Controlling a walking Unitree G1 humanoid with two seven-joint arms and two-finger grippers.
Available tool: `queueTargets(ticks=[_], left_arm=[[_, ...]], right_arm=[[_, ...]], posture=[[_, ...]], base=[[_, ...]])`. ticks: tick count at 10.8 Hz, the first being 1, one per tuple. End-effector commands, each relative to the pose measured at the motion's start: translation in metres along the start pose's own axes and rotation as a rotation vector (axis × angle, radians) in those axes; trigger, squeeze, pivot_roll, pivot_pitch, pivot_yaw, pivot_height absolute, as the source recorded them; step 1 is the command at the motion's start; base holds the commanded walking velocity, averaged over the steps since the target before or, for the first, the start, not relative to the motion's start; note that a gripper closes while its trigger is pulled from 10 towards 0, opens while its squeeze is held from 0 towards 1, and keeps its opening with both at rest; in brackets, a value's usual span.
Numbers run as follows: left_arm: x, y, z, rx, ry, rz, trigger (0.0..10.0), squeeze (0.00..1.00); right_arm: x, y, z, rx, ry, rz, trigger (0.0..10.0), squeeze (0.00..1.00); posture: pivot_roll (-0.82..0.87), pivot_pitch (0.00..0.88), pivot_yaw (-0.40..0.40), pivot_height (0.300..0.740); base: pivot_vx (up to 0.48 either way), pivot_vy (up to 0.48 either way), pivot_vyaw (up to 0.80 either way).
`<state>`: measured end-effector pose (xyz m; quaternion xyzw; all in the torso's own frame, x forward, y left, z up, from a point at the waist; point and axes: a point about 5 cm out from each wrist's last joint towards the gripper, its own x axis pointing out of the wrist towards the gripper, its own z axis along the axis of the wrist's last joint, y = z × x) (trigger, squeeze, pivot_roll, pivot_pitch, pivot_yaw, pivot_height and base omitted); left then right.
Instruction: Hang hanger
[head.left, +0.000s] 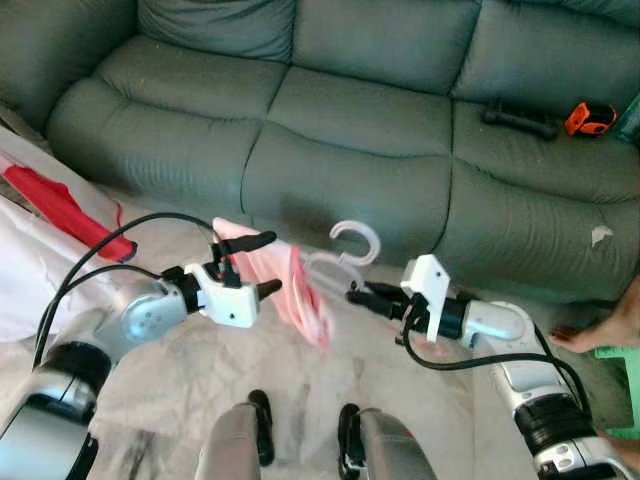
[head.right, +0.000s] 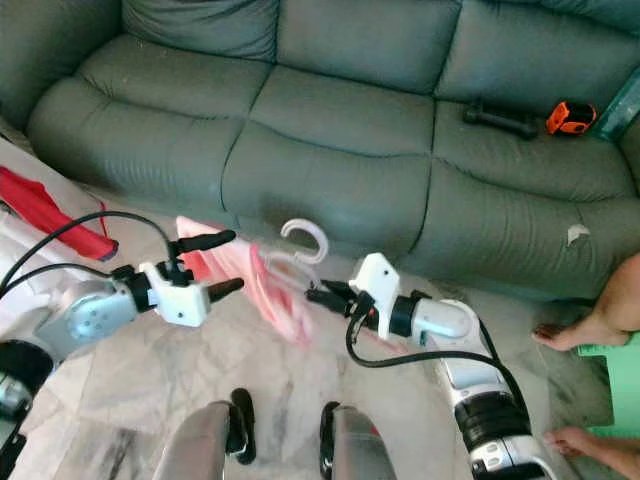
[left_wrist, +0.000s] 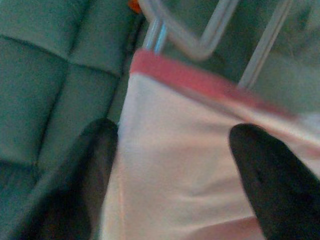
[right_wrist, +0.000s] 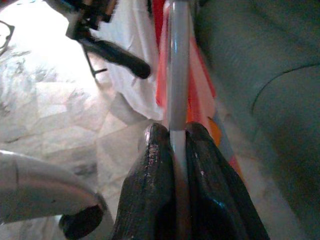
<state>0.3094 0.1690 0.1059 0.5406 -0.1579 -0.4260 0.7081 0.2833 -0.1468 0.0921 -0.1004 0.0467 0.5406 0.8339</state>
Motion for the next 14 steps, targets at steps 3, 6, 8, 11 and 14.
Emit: queueTargets(ticks=[3, 6, 8, 11, 14], left_arm=[[0.000, -0.005, -0.023, 0.045, 0.185, -0.055, 0.0, 0.00], [0.002, 0.002, -0.028, 0.083, 0.223, -0.037, 0.0, 0.00], [0.002, 0.000, -0.030, 0.101, 0.241, -0.070, 0.0, 0.00], [0.001, -0.007, -0.031, 0.092, 0.245, -0.134, 0.0, 0.00], [-0.003, -0.020, -0.033, 0.066, 0.263, -0.220, 0.0, 0.00]], right_arm=[[0.004, -0.002, 0.012, -0.064, -0.023, 0.065, 10.0, 0.00], [0.002, -0.001, 0.010, -0.068, 0.000, 0.091, 10.0, 0.00], [-0.002, 0.002, 0.006, -0.059, 0.028, 0.123, 10.0, 0.00], [-0.002, 0.000, 0.002, -0.113, 0.077, 0.118, 10.0, 0.00], [-0.009, -0.028, 0.018, -0.359, 0.195, 0.085, 10.0, 0.00]], posture=[[-0.05, 0.235, -0.045, 0.740], [-0.06, 0.236, -0.047, 0.740], [-0.06, 0.236, -0.046, 0.740], [-0.06, 0.239, -0.047, 0.740], [-0.06, 0.243, -0.044, 0.740]], base=[[0.000, 0.000, 0.00], [0.000, 0.000, 0.00], [0.000, 0.000, 0.00], [0.000, 0.000, 0.00], [0.000, 0.000, 0.00]])
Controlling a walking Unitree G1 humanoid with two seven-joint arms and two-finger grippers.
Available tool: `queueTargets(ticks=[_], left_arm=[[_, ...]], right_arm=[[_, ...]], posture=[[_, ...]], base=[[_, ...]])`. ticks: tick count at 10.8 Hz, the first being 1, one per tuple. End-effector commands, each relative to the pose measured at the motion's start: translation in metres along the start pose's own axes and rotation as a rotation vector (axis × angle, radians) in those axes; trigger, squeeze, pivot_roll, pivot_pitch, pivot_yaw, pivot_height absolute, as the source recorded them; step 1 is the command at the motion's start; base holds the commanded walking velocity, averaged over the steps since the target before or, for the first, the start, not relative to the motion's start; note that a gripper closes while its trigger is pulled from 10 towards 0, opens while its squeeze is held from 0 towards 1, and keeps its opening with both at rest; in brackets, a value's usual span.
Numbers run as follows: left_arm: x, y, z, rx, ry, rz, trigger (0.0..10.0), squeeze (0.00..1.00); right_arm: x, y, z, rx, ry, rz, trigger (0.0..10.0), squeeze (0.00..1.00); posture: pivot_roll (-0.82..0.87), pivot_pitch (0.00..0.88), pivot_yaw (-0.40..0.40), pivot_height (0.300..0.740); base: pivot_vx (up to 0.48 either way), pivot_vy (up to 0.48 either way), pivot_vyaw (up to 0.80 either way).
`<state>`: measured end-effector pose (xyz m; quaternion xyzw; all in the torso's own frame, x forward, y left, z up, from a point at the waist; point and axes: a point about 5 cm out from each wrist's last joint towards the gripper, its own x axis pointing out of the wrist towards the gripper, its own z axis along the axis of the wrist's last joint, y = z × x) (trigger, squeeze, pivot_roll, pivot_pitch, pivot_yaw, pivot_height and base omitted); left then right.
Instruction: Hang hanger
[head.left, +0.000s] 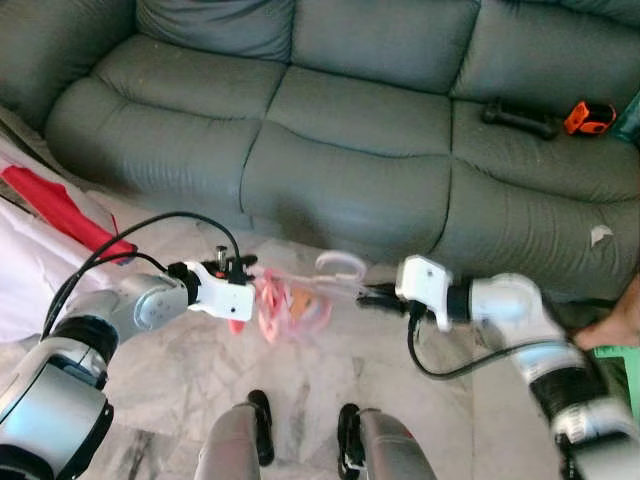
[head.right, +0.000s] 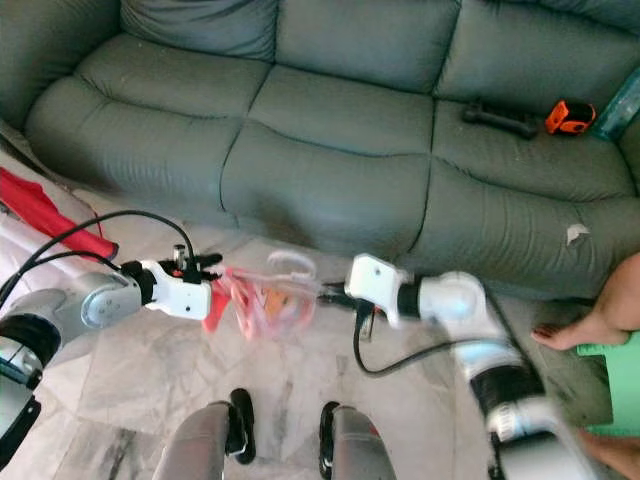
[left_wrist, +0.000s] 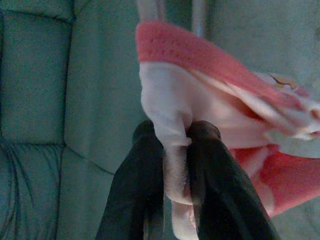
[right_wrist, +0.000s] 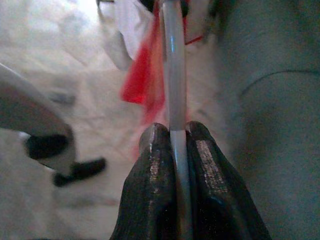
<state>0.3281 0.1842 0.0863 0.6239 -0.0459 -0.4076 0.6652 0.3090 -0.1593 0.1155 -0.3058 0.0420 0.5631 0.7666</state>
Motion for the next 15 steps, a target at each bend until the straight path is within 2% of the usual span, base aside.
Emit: queueTargets(ticks=[1, 4, 7, 8, 9, 10, 15], left_arm=[[-0.004, -0.013, -0.005, -0.007, 0.030, -0.066, 0.0, 0.00], [-0.007, -0.009, -0.013, -0.003, 0.093, -0.039, 0.0, 0.00], [-0.008, -0.007, -0.017, -0.021, 0.130, -0.020, 0.0, 0.00], [-0.007, -0.008, -0.018, -0.063, 0.145, -0.029, 8.9, 0.00], [-0.006, -0.008, -0.018, -0.097, 0.144, -0.020, 3.4, 0.00], [-0.006, -0.009, -0.016, -0.099, 0.130, -0.034, 0.0, 0.00], [-0.005, -0.009, -0.015, -0.104, 0.123, -0.016, 0.0, 0.00]], right_arm=[[-0.007, -0.011, 0.003, -0.056, 0.009, -0.052, 10.0, 0.00], [-0.010, -0.037, 0.014, -0.201, 0.021, -0.191, 10.0, 0.00], [-0.009, -0.038, 0.010, -0.246, 0.018, -0.234, 10.0, 0.00], [-0.006, -0.036, 0.010, -0.253, 0.005, -0.251, 10.0, 0.00], [-0.005, -0.034, 0.009, -0.257, 0.007, -0.248, 10.0, 0.00], [-0.005, -0.034, 0.008, -0.260, 0.005, -0.247, 10.0, 0.00], [-0.005, -0.037, 0.008, -0.279, -0.002, -0.274, 10.0, 0.00]], posture=[[-0.06, 0.243, -0.044, 0.740], [-0.05, 0.245, -0.045, 0.740], [-0.05, 0.246, -0.045, 0.740], [-0.06, 0.247, -0.045, 0.740], [-0.06, 0.247, -0.045, 0.740], [-0.06, 0.247, -0.045, 0.740], [-0.05, 0.246, -0.042, 0.740]], base=[[0.000, 0.000, 0.00], [0.000, 0.000, 0.00], [0.000, 0.000, 0.00], [0.000, 0.000, 0.00], [0.000, 0.000, 0.00], [0.000, 0.000, 0.00], [0.000, 0.000, 0.00]])
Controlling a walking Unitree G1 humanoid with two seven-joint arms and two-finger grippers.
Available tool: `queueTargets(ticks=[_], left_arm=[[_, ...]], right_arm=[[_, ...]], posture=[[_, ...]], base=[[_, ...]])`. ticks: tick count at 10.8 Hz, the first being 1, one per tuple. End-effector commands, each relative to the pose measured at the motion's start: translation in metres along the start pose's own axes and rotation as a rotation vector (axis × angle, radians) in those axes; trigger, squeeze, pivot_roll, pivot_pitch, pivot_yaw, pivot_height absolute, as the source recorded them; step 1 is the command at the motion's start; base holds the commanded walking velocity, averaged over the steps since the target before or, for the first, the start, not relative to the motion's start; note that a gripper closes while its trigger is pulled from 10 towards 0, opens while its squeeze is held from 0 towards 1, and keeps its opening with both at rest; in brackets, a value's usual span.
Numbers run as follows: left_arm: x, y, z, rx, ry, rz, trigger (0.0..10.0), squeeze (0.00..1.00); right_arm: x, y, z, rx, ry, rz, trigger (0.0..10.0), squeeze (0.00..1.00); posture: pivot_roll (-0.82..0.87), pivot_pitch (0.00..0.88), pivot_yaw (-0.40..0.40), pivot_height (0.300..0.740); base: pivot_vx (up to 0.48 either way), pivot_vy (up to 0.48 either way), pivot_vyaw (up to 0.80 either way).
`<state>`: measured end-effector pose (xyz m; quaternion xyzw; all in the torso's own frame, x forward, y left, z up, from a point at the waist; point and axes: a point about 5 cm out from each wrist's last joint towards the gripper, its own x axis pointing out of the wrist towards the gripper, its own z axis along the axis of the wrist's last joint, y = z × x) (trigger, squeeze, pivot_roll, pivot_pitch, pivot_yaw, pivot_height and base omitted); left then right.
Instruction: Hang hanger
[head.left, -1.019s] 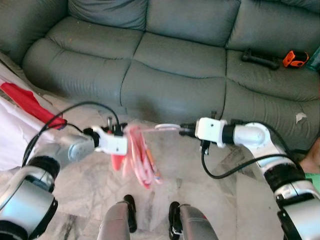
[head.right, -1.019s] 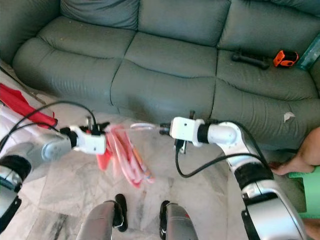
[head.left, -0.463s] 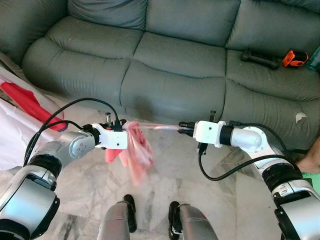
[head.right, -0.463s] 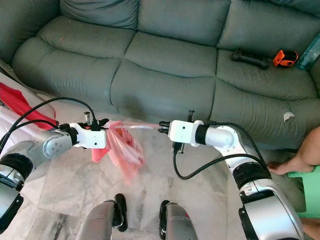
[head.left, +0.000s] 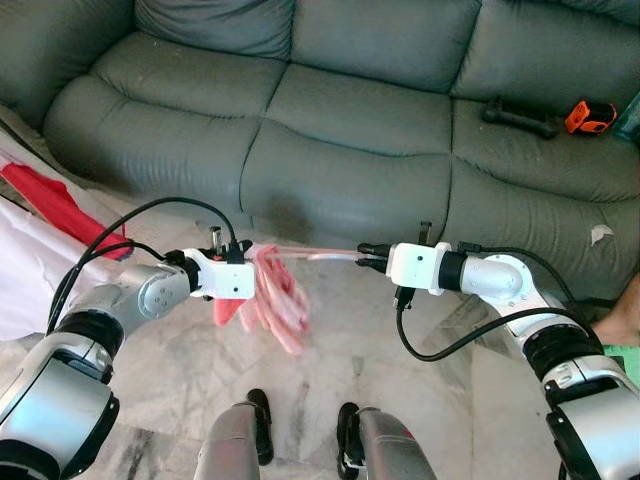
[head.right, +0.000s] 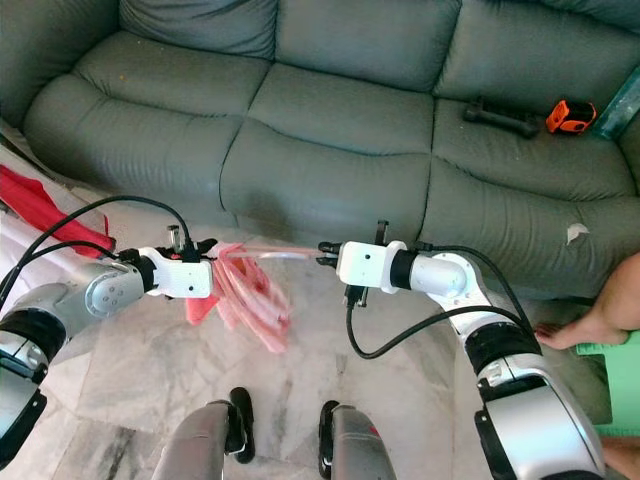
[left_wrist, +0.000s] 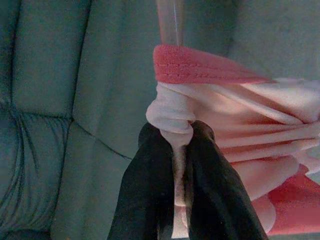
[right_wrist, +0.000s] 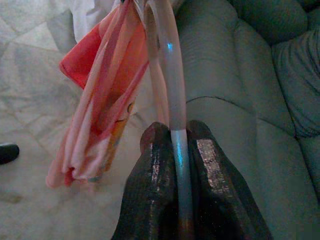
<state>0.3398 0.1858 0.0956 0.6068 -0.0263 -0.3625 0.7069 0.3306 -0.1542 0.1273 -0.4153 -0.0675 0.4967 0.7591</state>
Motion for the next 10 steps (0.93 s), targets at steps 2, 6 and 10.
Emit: queueTargets(ticks=[2, 6, 10], left_arm=[[-0.009, -0.021, -0.011, -0.017, 0.055, -0.065, 0.0, 0.00], [-0.008, -0.018, -0.006, -0.028, 0.013, -0.035, 10.0, 1.00], [-0.004, -0.023, 0.002, 0.025, -0.032, -0.052, 10.0, 1.00]], right_arm=[[-0.010, -0.016, -0.004, 0.048, 0.002, -0.113, 10.0, 0.00], [-0.006, -0.015, -0.003, 0.046, -0.009, -0.108, 10.0, 0.00], [-0.005, -0.012, -0.003, 0.050, -0.014, -0.101, 10.0, 0.00]], posture=[[-0.05, 0.244, -0.042, 0.740], [-0.05, 0.243, -0.045, 0.740], [-0.05, 0.244, -0.036, 0.740]], base=[[0.000, 0.000, 0.00], [0.000, 0.000, 0.00], [0.000, 0.000, 0.00]])
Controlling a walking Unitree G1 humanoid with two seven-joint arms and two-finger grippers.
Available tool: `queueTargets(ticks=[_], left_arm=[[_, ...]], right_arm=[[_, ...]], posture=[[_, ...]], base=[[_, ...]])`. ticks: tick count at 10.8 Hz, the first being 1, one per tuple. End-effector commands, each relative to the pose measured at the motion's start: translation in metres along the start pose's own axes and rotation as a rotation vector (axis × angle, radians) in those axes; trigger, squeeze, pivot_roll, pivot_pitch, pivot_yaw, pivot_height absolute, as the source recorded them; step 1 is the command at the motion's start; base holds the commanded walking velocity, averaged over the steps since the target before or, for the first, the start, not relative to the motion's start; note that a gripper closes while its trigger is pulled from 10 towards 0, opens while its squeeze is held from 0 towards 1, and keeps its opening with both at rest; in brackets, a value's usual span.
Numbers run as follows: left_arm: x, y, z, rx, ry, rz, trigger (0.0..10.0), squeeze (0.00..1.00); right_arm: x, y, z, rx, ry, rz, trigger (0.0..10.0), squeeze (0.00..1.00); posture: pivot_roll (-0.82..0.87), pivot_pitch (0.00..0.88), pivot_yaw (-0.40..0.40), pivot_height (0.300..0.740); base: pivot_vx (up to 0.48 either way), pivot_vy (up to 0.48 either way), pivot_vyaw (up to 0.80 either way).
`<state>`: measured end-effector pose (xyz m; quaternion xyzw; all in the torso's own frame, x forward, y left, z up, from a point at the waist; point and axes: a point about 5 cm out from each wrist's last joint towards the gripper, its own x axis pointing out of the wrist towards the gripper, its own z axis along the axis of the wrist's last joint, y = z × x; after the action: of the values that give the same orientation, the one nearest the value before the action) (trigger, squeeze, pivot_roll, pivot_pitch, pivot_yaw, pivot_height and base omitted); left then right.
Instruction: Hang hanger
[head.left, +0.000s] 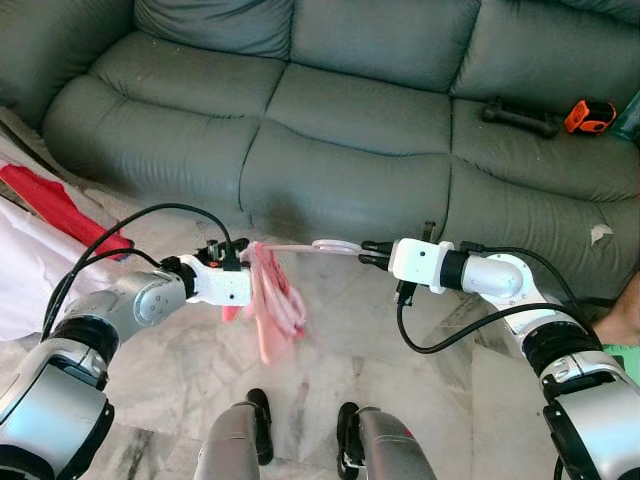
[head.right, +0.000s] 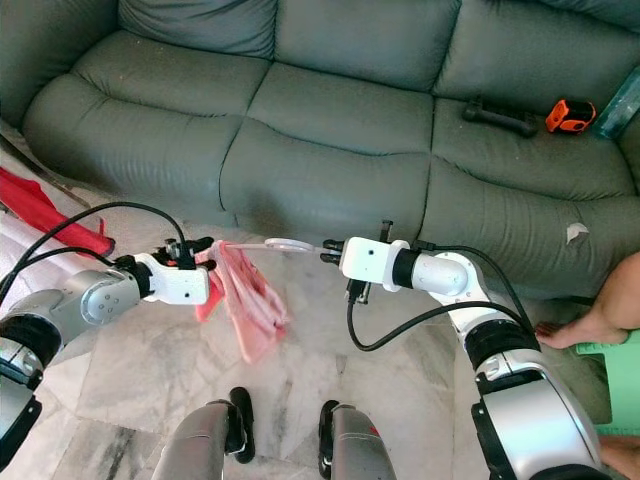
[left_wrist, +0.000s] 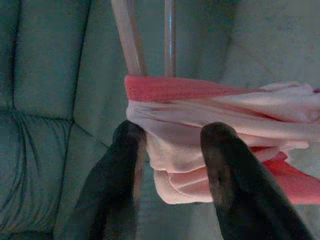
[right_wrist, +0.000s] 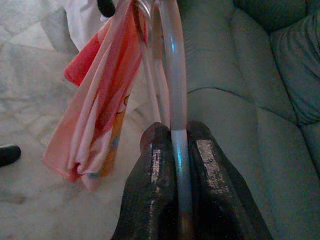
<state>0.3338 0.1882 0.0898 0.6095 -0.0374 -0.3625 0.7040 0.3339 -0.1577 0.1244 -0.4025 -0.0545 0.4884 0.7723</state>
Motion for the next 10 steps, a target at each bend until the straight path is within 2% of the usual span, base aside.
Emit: queueTargets(ticks=[1, 2, 3, 4, 7, 10], left_arm=[[0.001, -0.019, 0.006, -0.001, -0.029, -0.078, 10.0, 0.00], [0.004, -0.021, 0.009, -0.008, -0.033, -0.080, 10.0, 0.00], [0.008, -0.022, 0.012, -0.012, -0.040, -0.080, 4.0, 0.00], [0.012, -0.020, 0.018, -0.022, -0.061, -0.062, 0.0, 0.00], [0.017, -0.020, 0.025, -0.045, -0.084, -0.058, 0.0, 0.00], [0.011, -0.025, 0.016, -0.052, -0.051, -0.089, 0.0, 0.00]], right_arm=[[-0.003, -0.008, 0.004, 0.012, -0.043, -0.066, 10.0, 0.00], [0.000, -0.005, 0.006, 0.012, -0.059, -0.036, 10.0, 0.00], [0.004, -0.002, 0.010, 0.005, -0.081, -0.013, 10.0, 0.00], [0.009, -0.001, 0.014, -0.001, -0.100, 0.010, 10.0, 0.00], [0.025, 0.002, 0.029, -0.019, -0.166, 0.056, 10.0, 0.00], [0.023, 0.001, 0.028, -0.018, -0.164, 0.053, 10.0, 0.00]], posture=[[-0.05, 0.245, -0.037, 0.740], [-0.05, 0.245, -0.037, 0.740], [-0.05, 0.245, -0.037, 0.740], [-0.05, 0.245, -0.036, 0.740], [-0.05, 0.242, -0.036, 0.740], [-0.05, 0.242, -0.038, 0.740]], base=[[0.000, 0.000, 0.00], [0.000, 0.000, 0.00], [0.000, 0.000, 0.00], [0.000, 0.000, 0.00], [0.000, 0.000, 0.00], [0.000, 0.000, 0.00]])
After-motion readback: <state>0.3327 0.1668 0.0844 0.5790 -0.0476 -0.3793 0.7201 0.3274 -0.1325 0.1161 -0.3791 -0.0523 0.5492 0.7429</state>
